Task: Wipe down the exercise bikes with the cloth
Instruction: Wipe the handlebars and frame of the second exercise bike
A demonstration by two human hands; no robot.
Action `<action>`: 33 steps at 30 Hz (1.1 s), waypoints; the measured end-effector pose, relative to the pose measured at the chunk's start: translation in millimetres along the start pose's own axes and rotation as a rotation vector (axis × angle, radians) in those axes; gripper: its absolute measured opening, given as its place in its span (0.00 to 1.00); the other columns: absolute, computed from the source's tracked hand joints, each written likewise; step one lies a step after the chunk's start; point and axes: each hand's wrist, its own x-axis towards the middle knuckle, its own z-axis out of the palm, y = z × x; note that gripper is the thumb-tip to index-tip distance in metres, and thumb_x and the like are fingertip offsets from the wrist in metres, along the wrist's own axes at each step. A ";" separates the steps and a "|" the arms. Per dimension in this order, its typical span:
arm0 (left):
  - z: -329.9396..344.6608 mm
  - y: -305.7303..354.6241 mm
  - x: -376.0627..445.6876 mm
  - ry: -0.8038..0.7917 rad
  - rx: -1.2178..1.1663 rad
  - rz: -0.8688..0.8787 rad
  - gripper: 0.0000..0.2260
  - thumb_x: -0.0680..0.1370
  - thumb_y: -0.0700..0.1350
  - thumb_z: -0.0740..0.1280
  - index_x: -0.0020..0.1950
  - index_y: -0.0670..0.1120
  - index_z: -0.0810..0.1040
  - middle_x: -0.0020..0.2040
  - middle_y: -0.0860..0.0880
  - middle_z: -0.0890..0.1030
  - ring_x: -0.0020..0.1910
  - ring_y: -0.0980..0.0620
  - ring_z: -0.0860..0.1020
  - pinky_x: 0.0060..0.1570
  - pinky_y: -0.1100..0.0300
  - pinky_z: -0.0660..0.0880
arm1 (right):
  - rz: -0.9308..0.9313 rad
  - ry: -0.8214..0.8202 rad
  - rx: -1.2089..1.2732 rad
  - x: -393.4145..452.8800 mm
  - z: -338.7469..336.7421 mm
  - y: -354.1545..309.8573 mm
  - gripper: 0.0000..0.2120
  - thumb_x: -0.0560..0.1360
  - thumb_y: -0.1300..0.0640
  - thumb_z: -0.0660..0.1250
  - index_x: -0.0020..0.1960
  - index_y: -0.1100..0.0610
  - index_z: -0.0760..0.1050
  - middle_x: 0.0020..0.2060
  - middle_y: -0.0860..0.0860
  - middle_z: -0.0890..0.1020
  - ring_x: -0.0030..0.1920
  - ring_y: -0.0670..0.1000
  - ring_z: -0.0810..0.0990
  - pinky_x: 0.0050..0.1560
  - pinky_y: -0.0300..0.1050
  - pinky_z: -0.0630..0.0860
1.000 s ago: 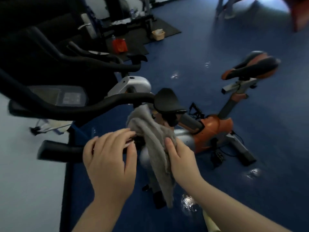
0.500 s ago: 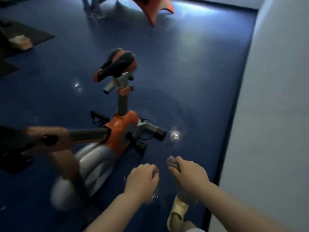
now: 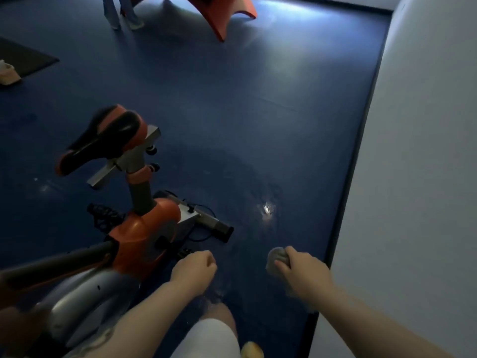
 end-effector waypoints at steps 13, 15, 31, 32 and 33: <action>-85.8 121.7 228.1 -0.001 -0.073 0.009 0.09 0.78 0.48 0.58 0.50 0.51 0.77 0.48 0.52 0.80 0.47 0.51 0.78 0.49 0.54 0.77 | 0.005 -0.101 -0.009 237.9 -105.7 34.8 0.12 0.78 0.40 0.53 0.47 0.49 0.64 0.43 0.46 0.77 0.43 0.49 0.77 0.37 0.45 0.68; -102.6 145.0 258.7 -0.003 -0.039 0.013 0.09 0.78 0.49 0.58 0.51 0.52 0.77 0.50 0.52 0.80 0.48 0.51 0.78 0.47 0.56 0.75 | -0.001 -0.086 -0.036 269.2 -128.3 42.1 0.12 0.78 0.41 0.53 0.47 0.49 0.64 0.45 0.48 0.79 0.44 0.51 0.77 0.40 0.46 0.70; -182.6 270.0 482.8 0.170 -0.335 -0.320 0.09 0.78 0.49 0.57 0.51 0.54 0.77 0.49 0.56 0.80 0.46 0.53 0.78 0.43 0.57 0.75 | -0.316 -0.310 -0.274 586.2 -268.2 94.1 0.14 0.79 0.43 0.51 0.51 0.51 0.67 0.43 0.48 0.78 0.40 0.51 0.76 0.35 0.45 0.69; -188.6 271.0 488.0 0.195 -0.365 -0.354 0.09 0.78 0.49 0.57 0.51 0.54 0.78 0.48 0.56 0.80 0.47 0.53 0.78 0.44 0.56 0.75 | -0.349 -0.317 -0.304 605.4 -274.4 84.1 0.14 0.79 0.43 0.50 0.51 0.51 0.67 0.43 0.48 0.78 0.39 0.51 0.75 0.35 0.45 0.69; -193.7 269.8 492.8 0.218 -0.390 -0.388 0.10 0.78 0.49 0.58 0.50 0.54 0.78 0.49 0.56 0.80 0.47 0.53 0.78 0.44 0.56 0.75 | -0.388 -0.322 -0.332 623.8 -278.7 72.0 0.14 0.79 0.43 0.50 0.51 0.51 0.67 0.42 0.48 0.78 0.39 0.51 0.75 0.35 0.45 0.69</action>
